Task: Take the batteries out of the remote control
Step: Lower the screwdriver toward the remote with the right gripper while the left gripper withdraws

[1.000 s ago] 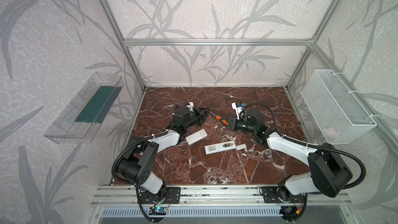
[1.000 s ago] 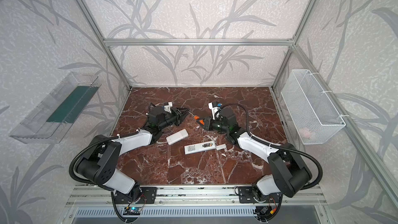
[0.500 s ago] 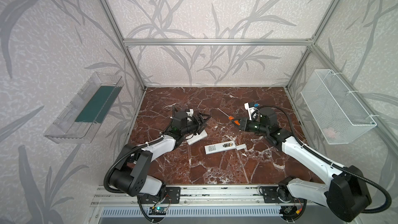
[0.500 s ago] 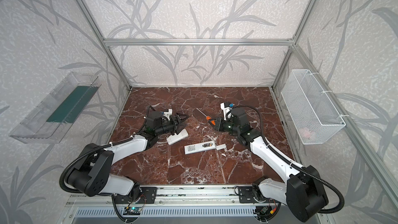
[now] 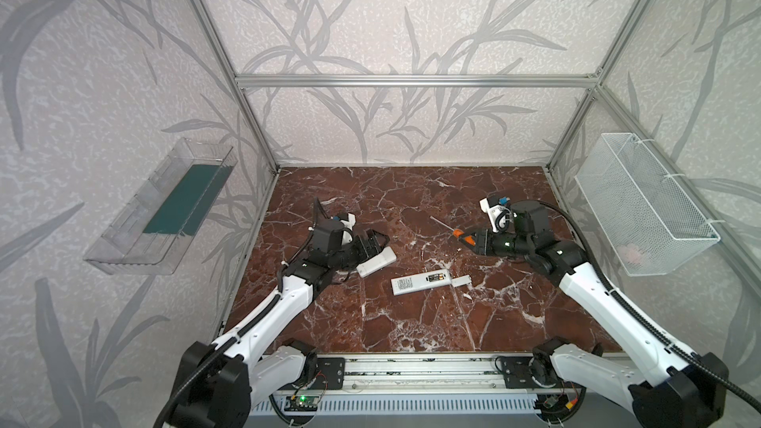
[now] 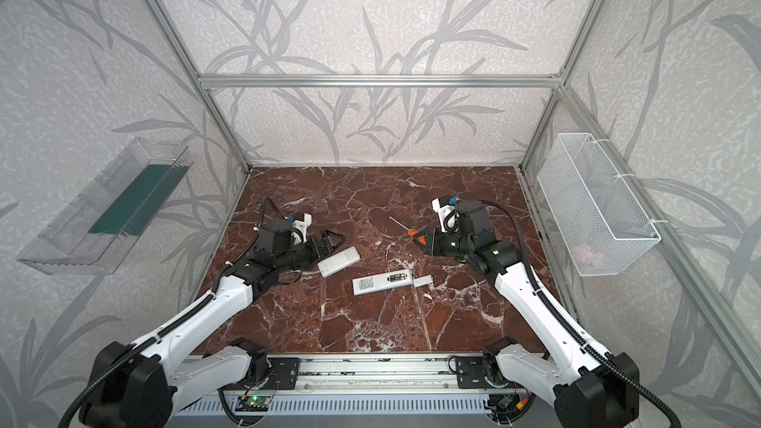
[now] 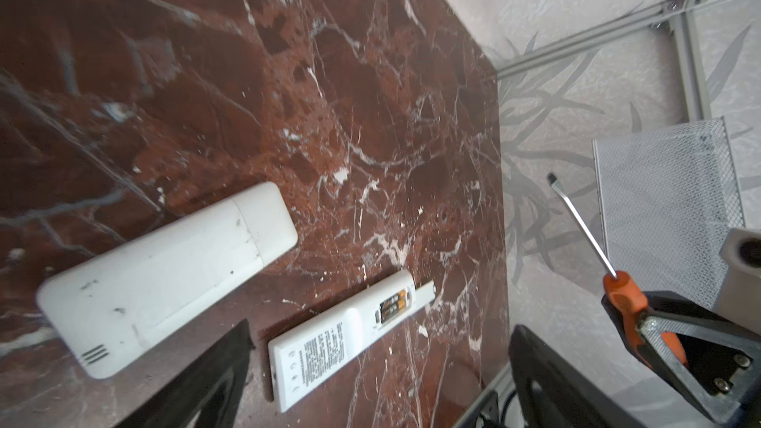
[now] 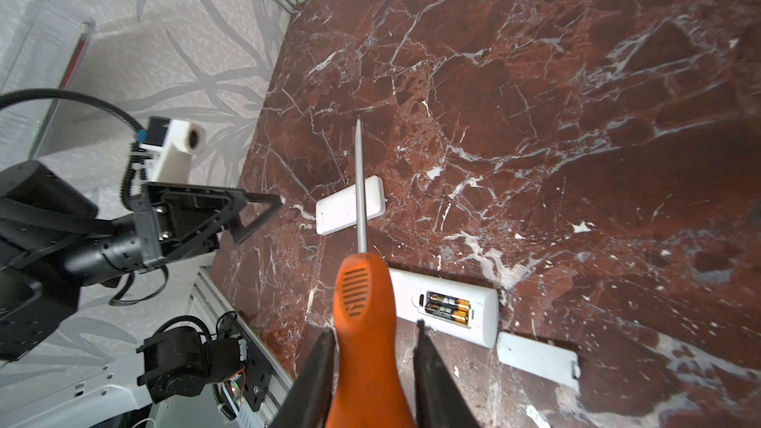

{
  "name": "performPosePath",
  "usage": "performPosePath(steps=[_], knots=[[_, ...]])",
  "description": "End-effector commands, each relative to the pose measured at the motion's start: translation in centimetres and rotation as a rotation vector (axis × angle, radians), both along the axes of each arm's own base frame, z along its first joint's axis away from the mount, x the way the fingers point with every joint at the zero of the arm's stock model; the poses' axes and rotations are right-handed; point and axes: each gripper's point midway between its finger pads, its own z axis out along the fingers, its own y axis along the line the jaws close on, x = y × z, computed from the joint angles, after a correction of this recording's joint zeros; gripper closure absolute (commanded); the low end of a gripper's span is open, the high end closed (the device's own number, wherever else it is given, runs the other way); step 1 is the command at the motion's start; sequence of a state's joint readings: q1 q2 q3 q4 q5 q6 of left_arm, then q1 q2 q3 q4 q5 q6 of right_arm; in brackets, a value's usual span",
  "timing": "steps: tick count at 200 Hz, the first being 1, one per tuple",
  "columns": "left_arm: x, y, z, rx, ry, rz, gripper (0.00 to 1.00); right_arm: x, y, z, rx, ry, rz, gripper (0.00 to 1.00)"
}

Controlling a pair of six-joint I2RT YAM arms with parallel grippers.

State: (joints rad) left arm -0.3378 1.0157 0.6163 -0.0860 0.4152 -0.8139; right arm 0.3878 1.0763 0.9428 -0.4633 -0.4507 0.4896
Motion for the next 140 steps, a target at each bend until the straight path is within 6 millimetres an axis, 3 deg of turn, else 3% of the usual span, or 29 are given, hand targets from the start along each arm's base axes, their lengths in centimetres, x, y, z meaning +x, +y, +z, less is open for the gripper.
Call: performPosePath(steps=[1,27,70,127,140], knots=[[-0.5,3.1,-0.8,0.154,-0.053,0.083,0.01,-0.8,-1.9,0.1,-0.107,-0.007,-0.023,1.0],[-0.9,3.5,-0.1,0.18,-0.091,0.075,0.01,-1.1,-3.5,0.5,-0.181,-0.06,-0.06,1.0],[-0.8,3.0,-0.7,0.21,-0.056,0.029,0.01,-1.5,-5.7,-0.3,-0.294,-0.039,-0.119,1.0],[-1.4,0.5,-0.7,0.239,-0.031,-0.181,0.01,-3.2,-3.0,0.8,-0.179,-0.012,0.032,1.0],[-1.7,0.0,-0.8,0.264,-0.033,-0.234,0.01,-3.4,-3.2,0.7,-0.177,0.036,0.005,1.0]])
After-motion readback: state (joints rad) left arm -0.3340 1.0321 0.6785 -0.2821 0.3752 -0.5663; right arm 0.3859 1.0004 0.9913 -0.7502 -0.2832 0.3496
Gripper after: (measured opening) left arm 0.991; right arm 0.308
